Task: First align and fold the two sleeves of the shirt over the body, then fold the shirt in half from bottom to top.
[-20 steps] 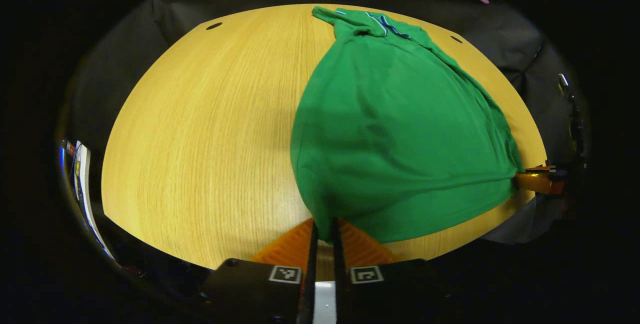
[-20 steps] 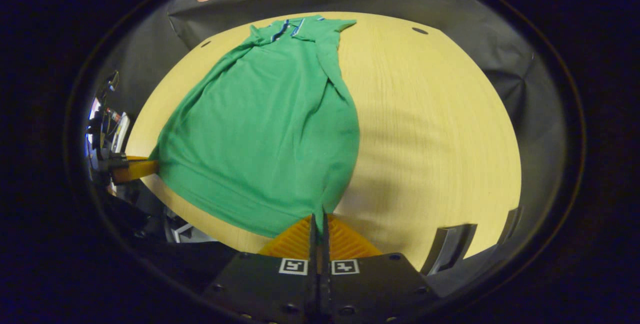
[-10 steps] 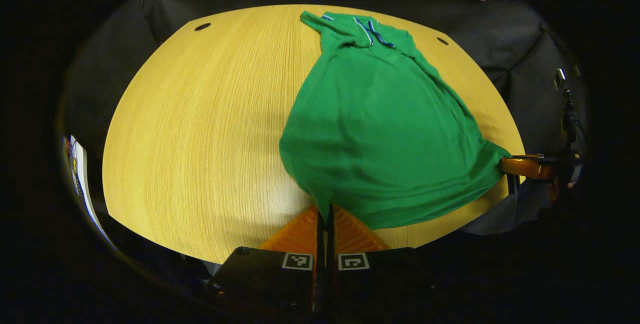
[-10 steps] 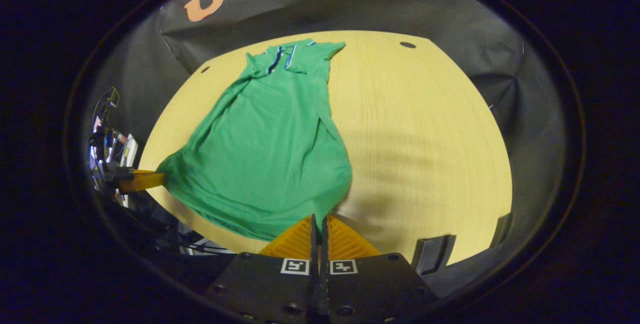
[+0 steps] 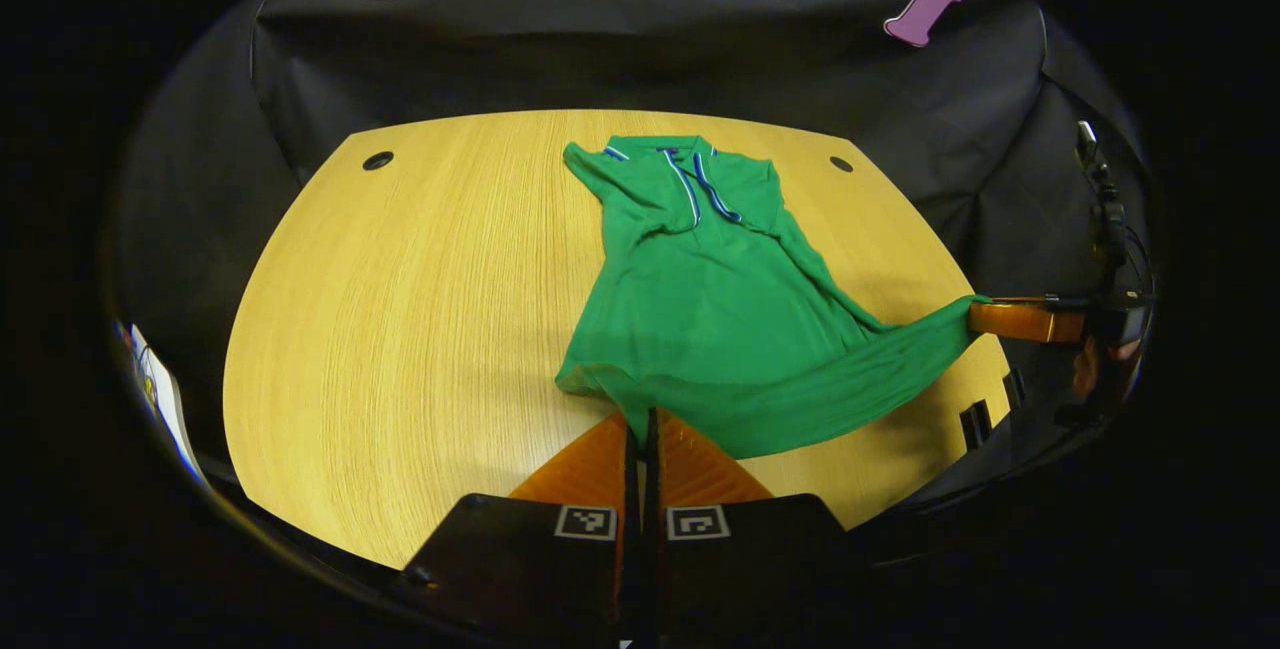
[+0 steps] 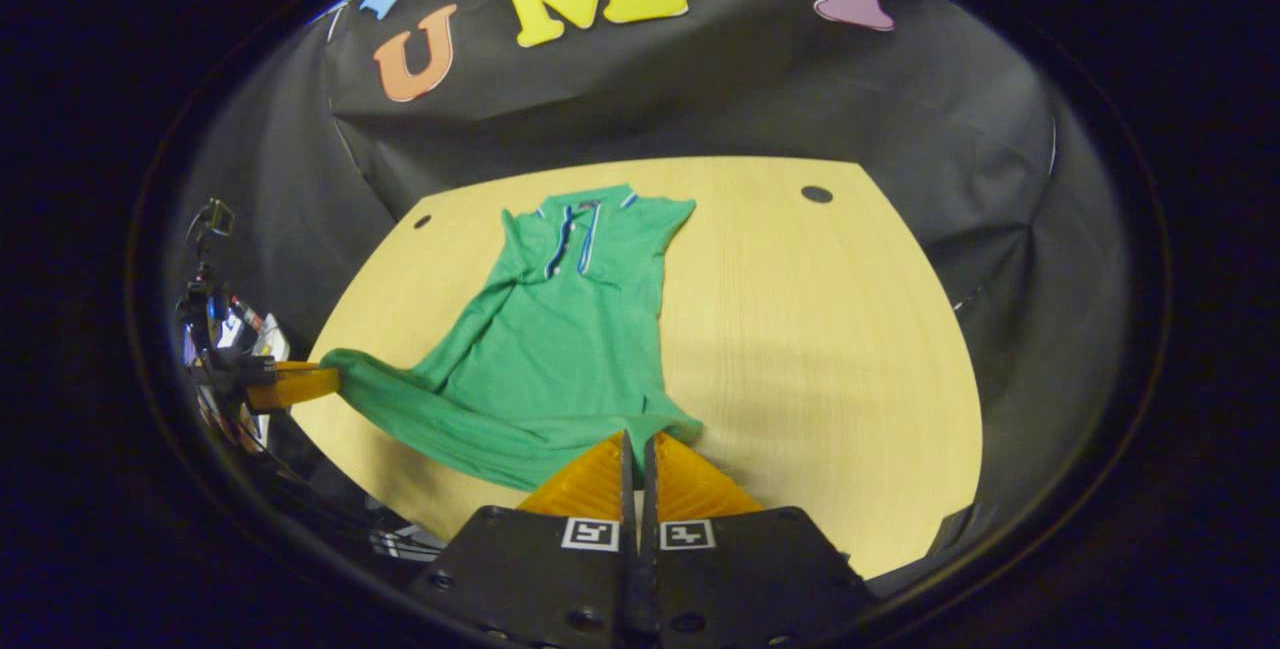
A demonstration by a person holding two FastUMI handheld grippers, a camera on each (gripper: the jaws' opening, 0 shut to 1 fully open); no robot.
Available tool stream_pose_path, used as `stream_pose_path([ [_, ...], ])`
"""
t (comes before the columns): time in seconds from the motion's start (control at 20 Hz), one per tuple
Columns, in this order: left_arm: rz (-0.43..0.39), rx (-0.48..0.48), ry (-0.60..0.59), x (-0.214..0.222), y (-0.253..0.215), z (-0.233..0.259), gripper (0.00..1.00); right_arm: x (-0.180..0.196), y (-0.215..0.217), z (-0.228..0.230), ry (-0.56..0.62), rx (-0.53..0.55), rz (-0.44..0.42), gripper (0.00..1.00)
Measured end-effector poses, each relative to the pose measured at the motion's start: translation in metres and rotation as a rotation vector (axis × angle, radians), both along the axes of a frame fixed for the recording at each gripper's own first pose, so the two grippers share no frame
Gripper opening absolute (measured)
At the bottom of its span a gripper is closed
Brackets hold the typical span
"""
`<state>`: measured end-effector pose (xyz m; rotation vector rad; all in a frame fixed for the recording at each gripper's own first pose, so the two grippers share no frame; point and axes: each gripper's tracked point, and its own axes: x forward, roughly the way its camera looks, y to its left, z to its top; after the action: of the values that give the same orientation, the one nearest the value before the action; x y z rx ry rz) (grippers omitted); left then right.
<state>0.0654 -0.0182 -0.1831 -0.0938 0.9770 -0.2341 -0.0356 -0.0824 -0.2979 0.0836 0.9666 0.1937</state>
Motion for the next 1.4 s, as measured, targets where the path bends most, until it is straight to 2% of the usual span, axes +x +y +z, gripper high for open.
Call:
stream_pose_path([
  [0.2, 0.028, 0.005, -0.087, 0.044, 0.008, 0.018, 0.06, 0.042, -0.009, 0.019, -0.07, -0.023, -0.004, 0.0],
  [0.35, 0.048, 0.003, -0.139, 0.079, 0.011, 0.031, 0.06, 0.077, -0.002, 0.032, -0.096, 0.027, -0.029, 0.0],
  [0.5, 0.047, 0.016, -0.19, 0.114, 0.012, 0.042, 0.05, 0.114, 0.002, 0.048, -0.142, 0.028, -0.024, 0.0],
  [1.0, 0.058, 0.018, -0.273, 0.245, 0.012, 0.05, 0.06, 0.253, 0.007, 0.073, -0.222, 0.028, -0.045, 0.0],
  [1.4, 0.105, 0.005, -0.314, 0.339, 0.014, 0.024, 0.06, 0.352, 0.025, 0.049, -0.242, 0.032, -0.023, 0.0],
])
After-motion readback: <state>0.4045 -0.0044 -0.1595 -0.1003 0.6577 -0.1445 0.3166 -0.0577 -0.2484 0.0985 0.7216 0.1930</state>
